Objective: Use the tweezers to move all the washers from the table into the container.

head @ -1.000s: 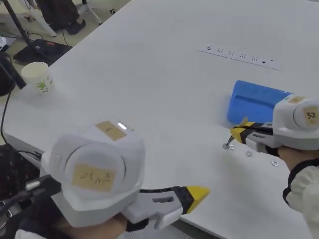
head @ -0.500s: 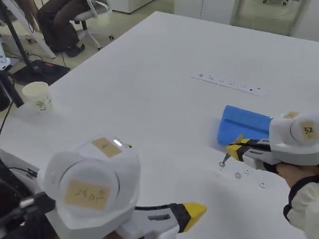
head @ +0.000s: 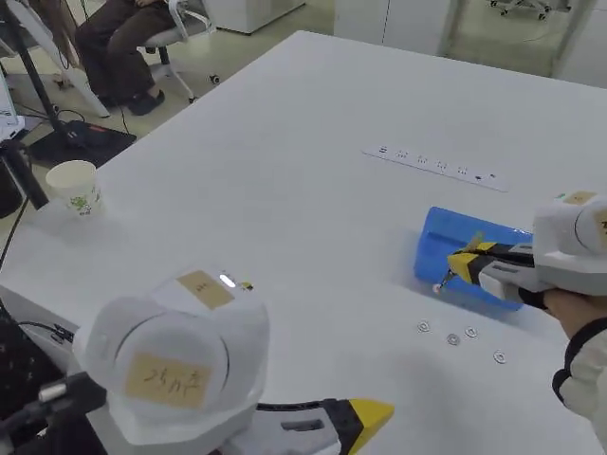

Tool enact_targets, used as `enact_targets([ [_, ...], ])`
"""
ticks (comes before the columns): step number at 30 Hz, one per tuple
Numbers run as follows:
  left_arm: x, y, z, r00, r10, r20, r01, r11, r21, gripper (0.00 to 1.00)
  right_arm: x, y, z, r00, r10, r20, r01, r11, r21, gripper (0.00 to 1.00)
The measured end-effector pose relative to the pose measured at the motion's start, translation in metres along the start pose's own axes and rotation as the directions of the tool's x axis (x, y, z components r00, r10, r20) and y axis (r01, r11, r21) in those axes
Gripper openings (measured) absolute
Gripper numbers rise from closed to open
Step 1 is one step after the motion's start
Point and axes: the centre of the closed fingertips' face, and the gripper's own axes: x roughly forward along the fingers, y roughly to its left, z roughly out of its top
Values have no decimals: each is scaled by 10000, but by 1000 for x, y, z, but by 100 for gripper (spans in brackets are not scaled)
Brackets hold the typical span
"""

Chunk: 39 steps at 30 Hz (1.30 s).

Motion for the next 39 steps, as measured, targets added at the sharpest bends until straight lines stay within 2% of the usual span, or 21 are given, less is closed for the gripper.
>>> enact_targets([
  [9,4,2,0,10000,23,-3,-23,10000,2,99,2,-21,19,9979,-510,398,510,9987,7,1],
  [12,3,4,4,9997,118,207,-119,9999,64,99,3,-27,22,9968,-657,463,657,9978,14,1],
  [21,7,4,2,9998,103,153,-102,9999,-71,99,12,-40,29,9932,-970,638,964,9953,128,1],
  [25,8,3,3,9998,66,207,-64,9999,-94,99,19,-45,29,9922,-1082,616,1077,9941,117,1],
  [32,10,1,-1,9999,61,134,-60,9999,-129,99,32,-55,23,9918,-1176,494,1149,9919,548,1],
  [36,13,2,-2,9999,39,159,-36,9997,-226,99,43,-63,15,9904,-1325,384,1306,9902,496,1],
  [39,17,2,-4,10000,-5,38,6,9997,-264,99,50,-64,9,9922,-1220,259,1195,9896,805,1],
])
